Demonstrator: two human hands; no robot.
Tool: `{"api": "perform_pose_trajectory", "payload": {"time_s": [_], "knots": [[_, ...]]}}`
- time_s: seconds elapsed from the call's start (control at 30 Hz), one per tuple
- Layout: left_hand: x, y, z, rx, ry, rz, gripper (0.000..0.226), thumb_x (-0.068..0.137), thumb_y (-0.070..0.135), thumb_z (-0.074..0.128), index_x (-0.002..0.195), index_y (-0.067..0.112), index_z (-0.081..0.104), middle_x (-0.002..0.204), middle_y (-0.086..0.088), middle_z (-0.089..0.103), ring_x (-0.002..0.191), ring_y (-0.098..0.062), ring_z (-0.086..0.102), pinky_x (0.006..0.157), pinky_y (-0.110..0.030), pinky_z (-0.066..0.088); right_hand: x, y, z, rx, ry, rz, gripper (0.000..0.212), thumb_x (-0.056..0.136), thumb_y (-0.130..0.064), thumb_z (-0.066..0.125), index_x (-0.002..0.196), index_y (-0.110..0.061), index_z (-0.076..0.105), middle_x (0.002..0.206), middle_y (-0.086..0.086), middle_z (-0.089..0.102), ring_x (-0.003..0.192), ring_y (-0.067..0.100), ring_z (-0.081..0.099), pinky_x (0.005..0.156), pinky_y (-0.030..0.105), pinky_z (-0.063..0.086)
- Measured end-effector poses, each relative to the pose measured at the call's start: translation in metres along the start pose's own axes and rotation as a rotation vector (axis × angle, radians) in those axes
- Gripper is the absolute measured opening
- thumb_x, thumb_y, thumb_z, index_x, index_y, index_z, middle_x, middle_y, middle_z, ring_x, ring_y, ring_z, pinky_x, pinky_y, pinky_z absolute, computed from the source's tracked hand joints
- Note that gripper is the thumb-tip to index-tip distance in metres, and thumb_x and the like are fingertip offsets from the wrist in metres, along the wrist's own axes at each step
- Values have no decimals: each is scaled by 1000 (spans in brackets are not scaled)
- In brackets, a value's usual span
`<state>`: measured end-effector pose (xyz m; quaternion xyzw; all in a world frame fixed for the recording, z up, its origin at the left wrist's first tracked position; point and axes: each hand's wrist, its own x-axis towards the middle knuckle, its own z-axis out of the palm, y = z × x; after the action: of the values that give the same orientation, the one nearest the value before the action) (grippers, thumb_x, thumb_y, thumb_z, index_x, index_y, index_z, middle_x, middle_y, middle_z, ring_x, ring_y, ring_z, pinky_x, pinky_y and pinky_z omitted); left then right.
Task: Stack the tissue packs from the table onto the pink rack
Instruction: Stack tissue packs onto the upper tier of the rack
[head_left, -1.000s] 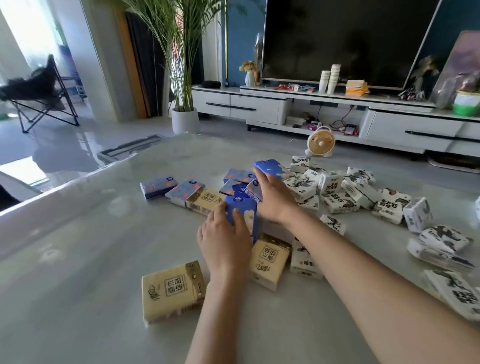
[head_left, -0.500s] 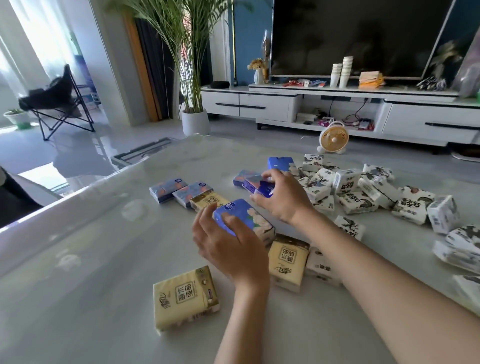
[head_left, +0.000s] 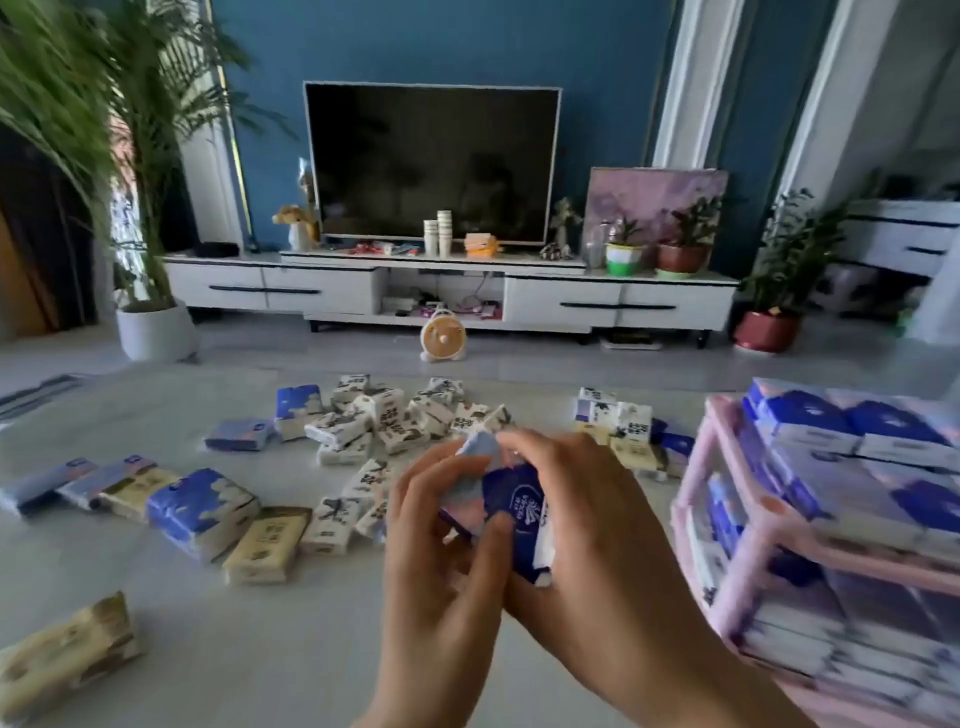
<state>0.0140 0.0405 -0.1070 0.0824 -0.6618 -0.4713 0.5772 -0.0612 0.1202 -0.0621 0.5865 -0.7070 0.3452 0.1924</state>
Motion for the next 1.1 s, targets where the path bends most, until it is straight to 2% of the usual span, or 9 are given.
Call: {"api": "perform_pose_trajectory", "payload": {"time_s": [0.13, 0.23, 0.3, 0.43, 0.6, 0.77, 0.9, 1.03, 1.1], "knots": [[4, 41, 48, -180, -188, -80, 22, 64, 35, 60, 84, 31, 67, 114, -4, 60, 98, -19, 63, 71, -20, 53, -41, 19, -66, 242, 189, 106, 69, 67, -20, 57, 124, -52, 38, 117, -20, 33, 113, -18, 38, 77, -2, 37], [18, 64, 84, -156, -330, -19, 16, 65, 36, 58, 75, 28, 67, 108, 7, 59, 93, -5, 62, 70, -12, 49, -50, 54, -110, 343, 497, 207, 75, 66, 3, 57, 106, -54, 32, 95, -38, 38, 86, -14, 52, 70, -1, 38], [25, 71, 112, -101, -413, -2, 10, 72, 30, 59, 80, 31, 65, 105, 11, 59, 92, -6, 62, 71, -14, 50, -48, 72, -144, 531, 469, 309, 49, 70, -6, 53, 97, -39, 30, 87, -28, 48, 61, -7, 50, 57, 5, 42], [35, 60, 167, -12, -511, -98, 23, 90, 5, 54, 90, 27, 59, 104, -5, 61, 88, -19, 64, 62, -20, 53, -50, 116, -173, 416, 504, 452, 33, 85, -16, 57, 94, -31, 29, 89, 13, 53, 65, 24, 56, 57, 16, 45], [32, 41, 198, 294, -660, 16, 21, 96, 19, 37, 105, 31, 51, 106, 7, 56, 92, -10, 57, 79, -31, 52, -42, 137, -160, 51, 419, 404, 25, 85, -23, 58, 94, -22, 35, 98, -8, 33, 86, 0, 45, 71, 3, 34], [34, 22, 200, 706, -685, 320, 61, 87, 51, 13, 124, 26, 53, 127, 13, 48, 115, -1, 27, 91, -16, 19, -40, 152, -154, -179, 252, 520, 29, 95, -32, 45, 115, -11, 47, 124, 1, 34, 113, 16, 42, 85, 20, 37], [29, 28, 192, 663, -536, 384, 48, 91, 45, 27, 112, 22, 64, 119, 7, 57, 114, -9, 39, 92, -33, 35, -46, 158, -166, -141, 159, 526, 36, 97, -37, 37, 114, -11, 56, 120, 0, 43, 111, 14, 46, 91, 27, 40], [7, 43, 185, 660, -641, 444, 48, 90, 57, 33, 120, 29, 58, 117, 22, 52, 112, 1, 43, 91, -21, 34, -69, 159, -191, 61, 52, 552, 30, 96, -37, 39, 115, -24, 58, 116, -10, 52, 104, 3, 50, 83, 17, 38], [2, 38, 183, 698, -694, 465, 46, 89, 54, 36, 123, 30, 56, 122, 19, 53, 115, -1, 43, 93, -25, 36, -77, 158, -193, 61, -17, 540, 30, 93, -38, 46, 118, -26, 57, 119, -13, 54, 107, 0, 49, 88, 17, 38]]}}
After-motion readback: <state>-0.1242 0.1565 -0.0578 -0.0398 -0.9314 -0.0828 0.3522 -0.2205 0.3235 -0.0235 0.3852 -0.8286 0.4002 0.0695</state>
